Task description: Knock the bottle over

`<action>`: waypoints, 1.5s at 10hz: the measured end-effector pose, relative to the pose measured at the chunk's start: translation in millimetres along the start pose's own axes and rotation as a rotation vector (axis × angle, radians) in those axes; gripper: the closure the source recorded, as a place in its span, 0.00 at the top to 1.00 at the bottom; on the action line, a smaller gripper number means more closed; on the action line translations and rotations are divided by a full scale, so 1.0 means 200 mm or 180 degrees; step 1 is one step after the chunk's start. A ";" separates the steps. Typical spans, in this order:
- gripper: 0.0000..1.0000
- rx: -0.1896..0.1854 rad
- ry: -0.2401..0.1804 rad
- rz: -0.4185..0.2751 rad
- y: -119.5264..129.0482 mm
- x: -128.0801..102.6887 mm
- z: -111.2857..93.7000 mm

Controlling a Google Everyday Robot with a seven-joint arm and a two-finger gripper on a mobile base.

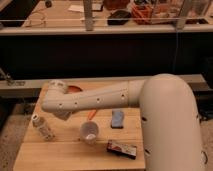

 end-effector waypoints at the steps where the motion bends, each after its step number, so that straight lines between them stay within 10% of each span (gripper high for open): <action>1: 0.00 -0.0016 -0.0032 -0.0082 -0.03 -0.03 0.00; 5: 0.00 -0.0099 -0.0115 -0.0435 -0.23 -0.09 0.05; 15: 0.00 -0.0074 -0.0090 -0.0379 -0.02 -0.16 -0.05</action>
